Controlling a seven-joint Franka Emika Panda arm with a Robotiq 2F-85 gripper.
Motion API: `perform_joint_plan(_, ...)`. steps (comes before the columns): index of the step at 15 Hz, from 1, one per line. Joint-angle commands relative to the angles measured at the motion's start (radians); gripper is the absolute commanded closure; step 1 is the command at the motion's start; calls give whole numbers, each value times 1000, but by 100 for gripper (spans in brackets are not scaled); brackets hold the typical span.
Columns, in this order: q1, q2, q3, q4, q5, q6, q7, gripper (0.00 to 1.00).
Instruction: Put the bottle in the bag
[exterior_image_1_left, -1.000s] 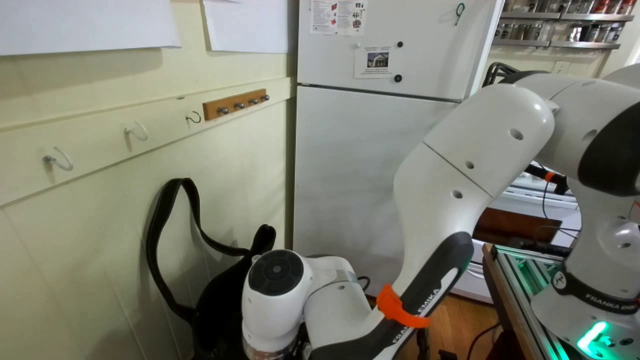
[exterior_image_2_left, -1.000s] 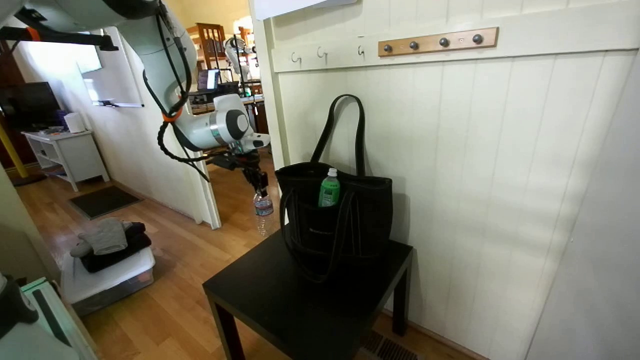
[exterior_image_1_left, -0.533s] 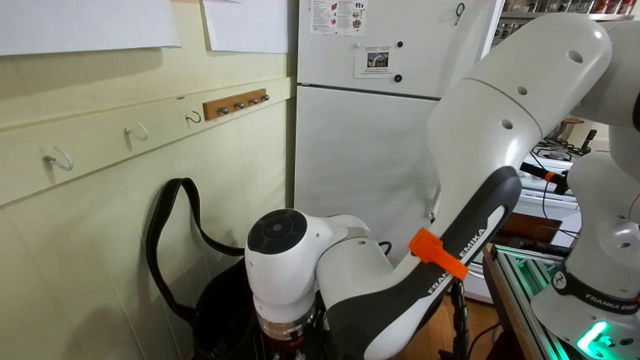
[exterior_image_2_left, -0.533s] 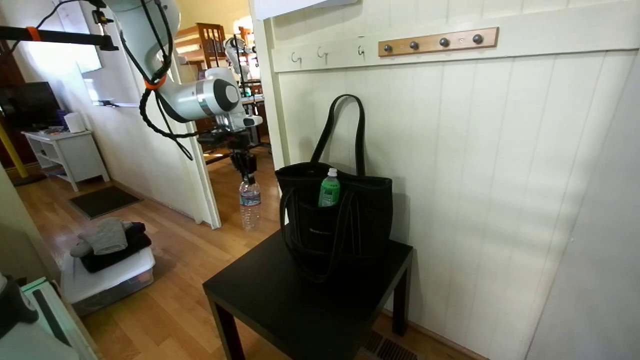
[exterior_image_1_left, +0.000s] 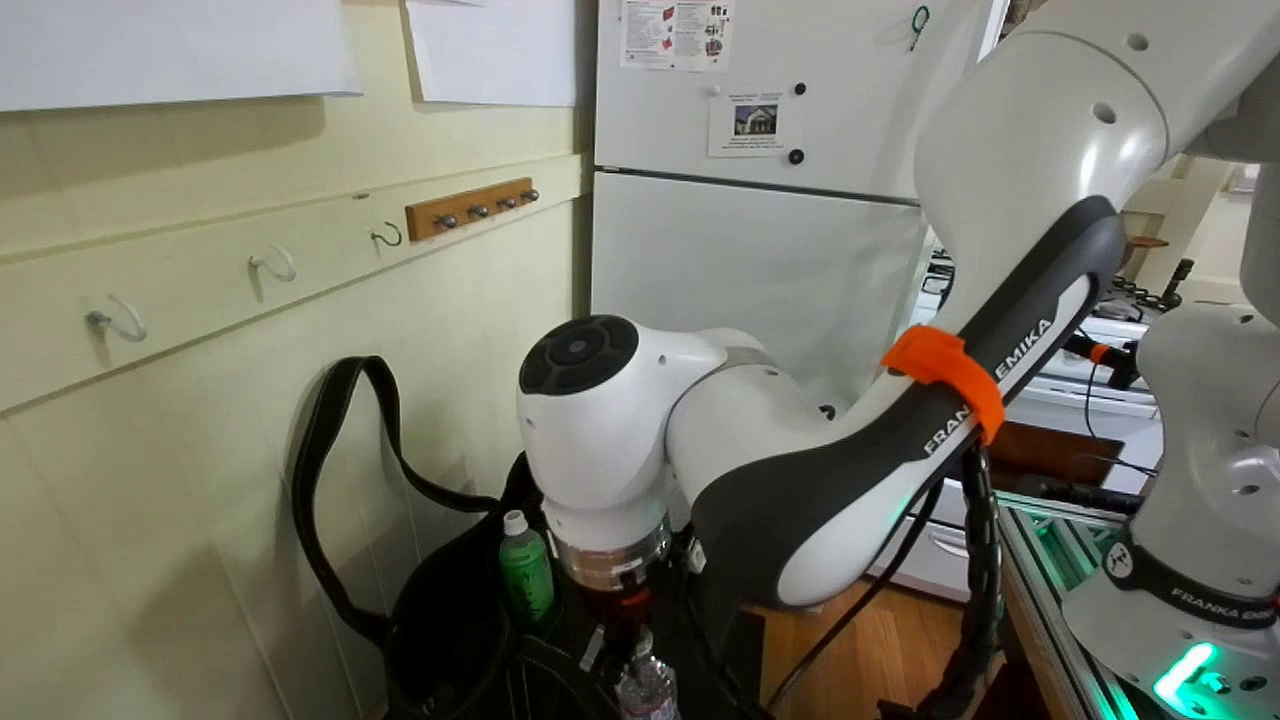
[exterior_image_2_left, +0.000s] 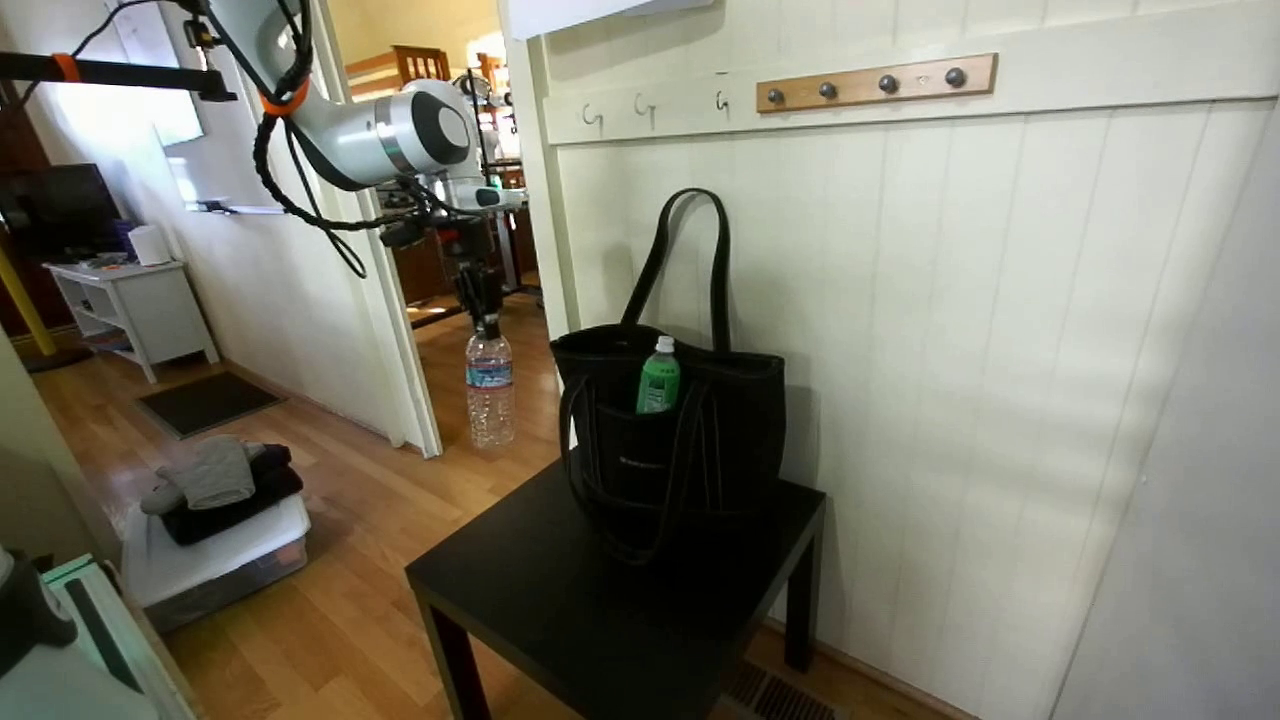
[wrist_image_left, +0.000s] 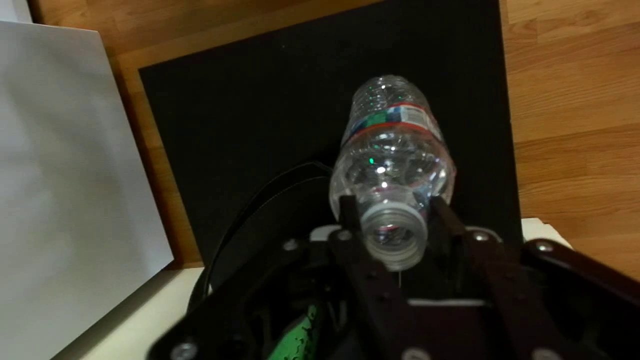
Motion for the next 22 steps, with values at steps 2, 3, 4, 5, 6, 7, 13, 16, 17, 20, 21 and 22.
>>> perform_joint_plan(2,-48,-90,22,-78,-74,-11,101,88)
perform_joint_plan(3,-59,-98,23,-83,-87,-3,113,88)
perform_joint_plan(4,-66,-107,23,-87,-101,-5,129,88)
perform_joint_plan(5,-77,-114,24,-91,-111,1,139,88)
perform_joint_plan(6,-89,-118,23,-90,-122,9,149,88)
perform_joint_plan(7,-101,-119,24,-87,-129,14,152,88)
perform_joint_plan(13,-149,-75,13,-37,-208,62,176,88)
perform_joint_plan(16,-163,-50,7,-16,-238,118,190,88)
perform_joint_plan(17,-167,-38,5,-8,-245,141,190,88)
perform_joint_plan(20,-169,-12,-5,11,-256,200,198,88)
perform_joint_plan(21,-165,-5,-12,16,-263,218,205,88)
perform_joint_plan(22,-163,2,-18,20,-268,233,208,88)
